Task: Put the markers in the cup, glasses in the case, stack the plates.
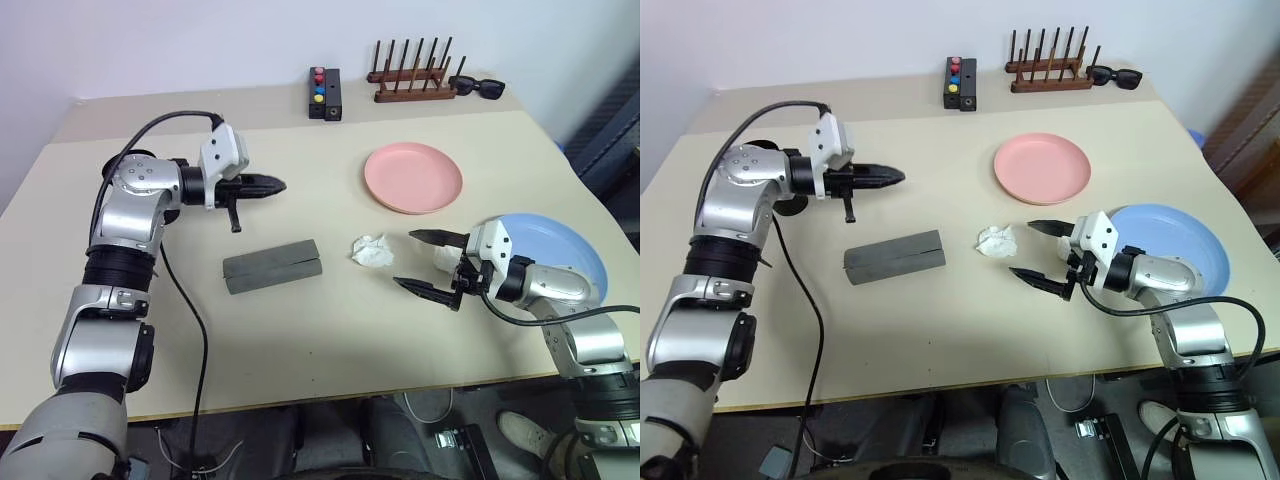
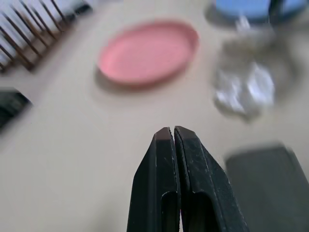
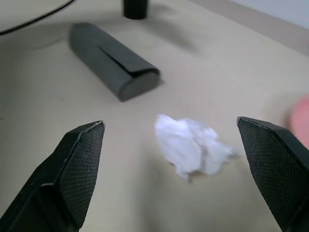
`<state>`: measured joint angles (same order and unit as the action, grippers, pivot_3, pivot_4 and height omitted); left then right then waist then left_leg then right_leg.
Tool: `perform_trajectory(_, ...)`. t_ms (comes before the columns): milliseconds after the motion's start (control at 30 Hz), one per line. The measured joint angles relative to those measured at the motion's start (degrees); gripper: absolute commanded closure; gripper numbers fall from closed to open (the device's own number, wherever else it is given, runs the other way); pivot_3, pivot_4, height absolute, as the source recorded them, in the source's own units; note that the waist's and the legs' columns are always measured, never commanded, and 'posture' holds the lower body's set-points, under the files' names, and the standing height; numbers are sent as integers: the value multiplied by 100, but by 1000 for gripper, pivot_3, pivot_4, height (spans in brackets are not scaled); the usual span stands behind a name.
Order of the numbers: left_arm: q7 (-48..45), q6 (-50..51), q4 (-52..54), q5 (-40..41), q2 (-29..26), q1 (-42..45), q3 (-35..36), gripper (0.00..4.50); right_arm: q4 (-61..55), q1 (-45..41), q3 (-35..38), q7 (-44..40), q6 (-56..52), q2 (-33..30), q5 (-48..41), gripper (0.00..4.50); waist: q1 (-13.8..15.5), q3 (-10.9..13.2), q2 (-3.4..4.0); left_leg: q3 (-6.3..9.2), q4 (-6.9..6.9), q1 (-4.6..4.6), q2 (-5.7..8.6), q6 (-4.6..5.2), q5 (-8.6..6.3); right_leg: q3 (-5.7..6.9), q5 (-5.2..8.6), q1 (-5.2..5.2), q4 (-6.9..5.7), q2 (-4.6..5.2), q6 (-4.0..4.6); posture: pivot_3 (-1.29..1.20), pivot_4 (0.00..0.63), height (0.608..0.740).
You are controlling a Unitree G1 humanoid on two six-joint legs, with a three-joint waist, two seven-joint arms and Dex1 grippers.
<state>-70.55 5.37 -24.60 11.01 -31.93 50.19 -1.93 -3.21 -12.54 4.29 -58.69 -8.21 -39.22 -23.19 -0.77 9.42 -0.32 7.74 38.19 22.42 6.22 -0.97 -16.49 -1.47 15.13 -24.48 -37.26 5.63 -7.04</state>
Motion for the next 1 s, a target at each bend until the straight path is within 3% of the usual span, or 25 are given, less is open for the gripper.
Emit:
perform_trajectory(100,-59,462,915,325,0,-591,-13,3182,12,-4,143,343,-167,-6,72,0,-17,-2,3,-1,-3,0,-1,0,0,-4,0,-2,0,0,0,0,150,740)
perform_trajectory(300,-29,1405,2505,864,-13,-1753,-182,290,23,-3,352,897,-486,-94,280,0,36,-2,3,0,3,0,0,0,0,-5,0,1,-3,1,0,0,150,740)
perform_trajectory(333,15,1512,2701,940,-30,-1828,-179,132,22,-7,361,1050,-615,-126,350,0,45,-2,3,0,3,0,0,0,0,-5,0,3,-2,1,0,0,150,740)
perform_trajectory(667,573,1806,3511,1147,-65,-2063,-192,132,-126,25,1119,1574,-1998,-762,273,0,39,-3,5,-2,-1,-1,0,0,0,-5,0,3,2,2,1,0,150,740)
perform_trajectory(1000,947,1483,3254,850,317,-1959,-628,132,-702,314,1582,1829,-3484,-1198,44,0,51,-3,5,-6,-3,-1,-2,1,0,-6,0,4,3,2,1,0,150,740)
